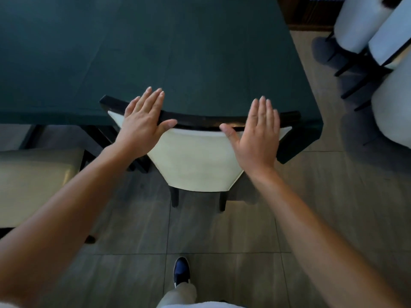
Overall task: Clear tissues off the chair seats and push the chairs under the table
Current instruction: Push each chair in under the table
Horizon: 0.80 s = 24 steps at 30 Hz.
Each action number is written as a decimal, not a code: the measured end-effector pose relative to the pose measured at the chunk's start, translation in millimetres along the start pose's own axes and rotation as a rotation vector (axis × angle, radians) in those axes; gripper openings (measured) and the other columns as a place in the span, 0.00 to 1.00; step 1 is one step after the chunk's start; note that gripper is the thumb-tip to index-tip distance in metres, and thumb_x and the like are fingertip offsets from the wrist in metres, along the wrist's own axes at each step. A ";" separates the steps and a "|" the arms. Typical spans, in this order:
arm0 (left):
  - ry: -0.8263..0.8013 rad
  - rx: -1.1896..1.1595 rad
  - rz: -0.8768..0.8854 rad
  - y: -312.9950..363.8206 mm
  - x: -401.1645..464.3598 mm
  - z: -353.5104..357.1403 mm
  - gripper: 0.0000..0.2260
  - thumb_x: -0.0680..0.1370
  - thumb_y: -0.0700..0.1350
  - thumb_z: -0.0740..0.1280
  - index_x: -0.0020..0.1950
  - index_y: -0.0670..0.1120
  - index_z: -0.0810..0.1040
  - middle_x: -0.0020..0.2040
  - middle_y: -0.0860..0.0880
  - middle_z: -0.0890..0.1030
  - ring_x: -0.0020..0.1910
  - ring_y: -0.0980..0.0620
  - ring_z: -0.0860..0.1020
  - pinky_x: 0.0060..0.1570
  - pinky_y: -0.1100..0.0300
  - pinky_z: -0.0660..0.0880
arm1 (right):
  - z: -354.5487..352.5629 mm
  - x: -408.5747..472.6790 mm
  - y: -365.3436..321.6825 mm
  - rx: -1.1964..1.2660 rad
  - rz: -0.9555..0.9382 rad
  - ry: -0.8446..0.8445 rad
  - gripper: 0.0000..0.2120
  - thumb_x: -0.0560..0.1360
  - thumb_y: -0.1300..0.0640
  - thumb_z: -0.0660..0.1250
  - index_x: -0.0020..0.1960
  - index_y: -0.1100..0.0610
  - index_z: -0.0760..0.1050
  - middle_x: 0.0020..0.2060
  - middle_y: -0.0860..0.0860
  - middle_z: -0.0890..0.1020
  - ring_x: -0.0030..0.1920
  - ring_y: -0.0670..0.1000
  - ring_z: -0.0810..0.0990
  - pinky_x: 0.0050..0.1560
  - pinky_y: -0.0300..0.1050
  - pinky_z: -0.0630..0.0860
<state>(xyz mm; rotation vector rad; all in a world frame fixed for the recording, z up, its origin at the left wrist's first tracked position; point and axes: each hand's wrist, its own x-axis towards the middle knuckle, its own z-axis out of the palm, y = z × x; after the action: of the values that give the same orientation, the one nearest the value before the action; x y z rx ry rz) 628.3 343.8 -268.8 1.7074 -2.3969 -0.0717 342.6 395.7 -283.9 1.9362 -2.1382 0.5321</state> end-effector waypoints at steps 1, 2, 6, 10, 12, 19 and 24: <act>-0.009 -0.003 0.008 -12.5 -1.7 -0.1 0.43 0.79 0.72 0.41 0.84 0.43 0.52 0.84 0.47 0.53 0.83 0.51 0.45 0.80 0.53 0.41 | 3.3 -5.3 -12.2 -0.008 0.013 0.013 0.50 0.79 0.25 0.47 0.80 0.67 0.55 0.80 0.63 0.59 0.82 0.60 0.54 0.81 0.58 0.51; -0.016 -0.002 0.014 -23.6 -5.2 -0.7 0.43 0.79 0.73 0.41 0.84 0.43 0.52 0.84 0.47 0.54 0.83 0.51 0.45 0.79 0.54 0.41 | 6.0 -11.1 -24.0 -0.011 0.026 0.014 0.50 0.79 0.26 0.47 0.80 0.67 0.55 0.80 0.63 0.59 0.82 0.60 0.53 0.81 0.58 0.50; -0.014 -0.010 0.040 -37.6 -29.0 5.7 0.44 0.79 0.73 0.41 0.83 0.42 0.54 0.83 0.45 0.56 0.83 0.48 0.50 0.80 0.52 0.43 | 8.3 -35.1 -38.8 -0.042 0.018 -0.001 0.48 0.79 0.26 0.48 0.80 0.65 0.59 0.79 0.60 0.64 0.81 0.58 0.57 0.81 0.57 0.52; 0.004 -0.030 0.041 -34.9 -38.4 13.4 0.40 0.81 0.69 0.46 0.83 0.41 0.55 0.83 0.44 0.58 0.82 0.46 0.53 0.80 0.52 0.43 | 7.6 -44.7 -34.2 -0.071 -0.014 -0.007 0.46 0.79 0.26 0.48 0.79 0.64 0.61 0.76 0.59 0.69 0.79 0.58 0.63 0.80 0.57 0.54; 0.015 -0.038 0.064 -39.5 -37.3 14.5 0.39 0.81 0.68 0.48 0.83 0.41 0.56 0.82 0.44 0.59 0.82 0.46 0.53 0.79 0.53 0.42 | 6.0 -44.1 -36.8 -0.085 -0.005 -0.036 0.47 0.79 0.26 0.46 0.80 0.64 0.59 0.78 0.59 0.66 0.80 0.57 0.61 0.80 0.56 0.53; -0.008 -0.060 0.062 -58.2 11.8 -5.0 0.41 0.79 0.71 0.44 0.83 0.43 0.54 0.83 0.45 0.57 0.83 0.46 0.52 0.80 0.51 0.45 | -3.5 8.1 -54.6 -0.127 0.040 -0.197 0.51 0.77 0.25 0.38 0.82 0.65 0.51 0.81 0.61 0.56 0.82 0.59 0.51 0.82 0.56 0.46; 0.040 -0.071 0.089 -57.4 -16.9 6.7 0.39 0.81 0.69 0.48 0.83 0.43 0.57 0.82 0.45 0.59 0.82 0.46 0.53 0.79 0.51 0.46 | 3.4 -13.3 -44.7 -0.093 -0.088 -0.096 0.46 0.79 0.27 0.43 0.79 0.63 0.63 0.79 0.59 0.63 0.81 0.57 0.56 0.80 0.60 0.51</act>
<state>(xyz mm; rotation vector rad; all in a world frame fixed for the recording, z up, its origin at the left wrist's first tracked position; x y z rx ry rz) 685.7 340.1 -286.4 1.5545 -2.4072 -0.1073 388.6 403.2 -286.6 2.0312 -2.0816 0.3242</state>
